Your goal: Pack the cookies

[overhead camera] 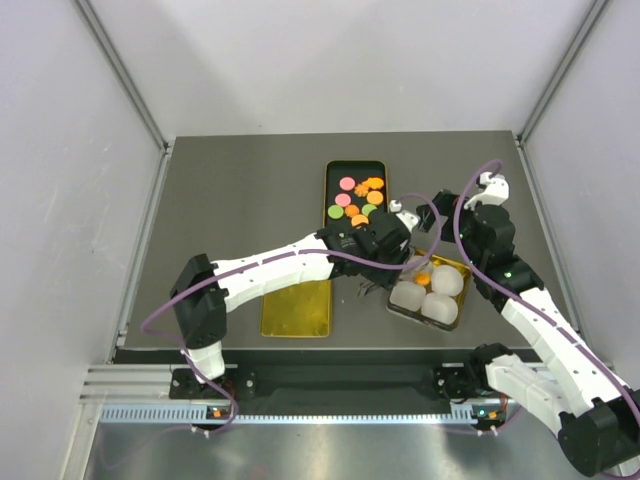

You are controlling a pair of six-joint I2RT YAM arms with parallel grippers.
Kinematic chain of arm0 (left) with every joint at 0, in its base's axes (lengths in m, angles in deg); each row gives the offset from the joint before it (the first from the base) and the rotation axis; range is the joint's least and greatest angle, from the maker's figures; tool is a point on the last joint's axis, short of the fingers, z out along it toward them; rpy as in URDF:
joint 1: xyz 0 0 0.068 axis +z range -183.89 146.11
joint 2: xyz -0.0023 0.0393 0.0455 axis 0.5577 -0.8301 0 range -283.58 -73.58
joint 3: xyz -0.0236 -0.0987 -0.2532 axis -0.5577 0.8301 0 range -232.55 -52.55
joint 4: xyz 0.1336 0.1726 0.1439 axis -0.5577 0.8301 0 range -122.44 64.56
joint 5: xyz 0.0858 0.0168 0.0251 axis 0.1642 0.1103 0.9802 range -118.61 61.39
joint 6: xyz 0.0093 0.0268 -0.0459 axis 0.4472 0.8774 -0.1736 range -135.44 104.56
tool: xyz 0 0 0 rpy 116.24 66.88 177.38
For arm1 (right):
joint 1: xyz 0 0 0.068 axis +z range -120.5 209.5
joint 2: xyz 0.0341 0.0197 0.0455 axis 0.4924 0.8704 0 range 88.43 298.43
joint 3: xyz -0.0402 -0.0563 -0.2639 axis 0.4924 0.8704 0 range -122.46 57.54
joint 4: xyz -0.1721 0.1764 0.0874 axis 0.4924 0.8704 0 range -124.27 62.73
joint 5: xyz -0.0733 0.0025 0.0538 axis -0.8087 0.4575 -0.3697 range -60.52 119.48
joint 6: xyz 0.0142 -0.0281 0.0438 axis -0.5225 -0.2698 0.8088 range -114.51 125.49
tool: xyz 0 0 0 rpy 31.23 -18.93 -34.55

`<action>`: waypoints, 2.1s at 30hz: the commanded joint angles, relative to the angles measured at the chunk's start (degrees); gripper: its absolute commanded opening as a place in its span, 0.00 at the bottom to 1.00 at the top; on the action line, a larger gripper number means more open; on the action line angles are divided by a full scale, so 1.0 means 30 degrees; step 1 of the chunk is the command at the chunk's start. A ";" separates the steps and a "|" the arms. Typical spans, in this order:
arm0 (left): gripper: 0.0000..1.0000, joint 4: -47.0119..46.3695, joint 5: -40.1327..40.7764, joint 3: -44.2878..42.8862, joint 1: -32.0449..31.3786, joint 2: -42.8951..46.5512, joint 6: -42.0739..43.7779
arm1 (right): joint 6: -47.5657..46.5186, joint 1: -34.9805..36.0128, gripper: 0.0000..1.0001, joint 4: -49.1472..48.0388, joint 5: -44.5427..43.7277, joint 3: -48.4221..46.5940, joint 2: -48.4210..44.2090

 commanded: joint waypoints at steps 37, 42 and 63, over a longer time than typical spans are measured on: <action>0.51 0.2774 -0.0238 -0.2313 -0.1456 -0.0051 0.1892 | -0.0126 -0.0175 1.00 -0.0430 0.0264 -0.0421 -0.0370; 0.51 0.2803 0.0086 -0.2870 -0.1456 -0.0667 0.2184 | -0.0126 -0.0175 1.00 -0.0430 0.0235 -0.0391 -0.0400; 0.51 0.3183 0.0554 -0.3457 -0.1427 -0.1606 0.2596 | -0.0126 -0.0175 1.00 -0.0430 0.0293 -0.0450 -0.0399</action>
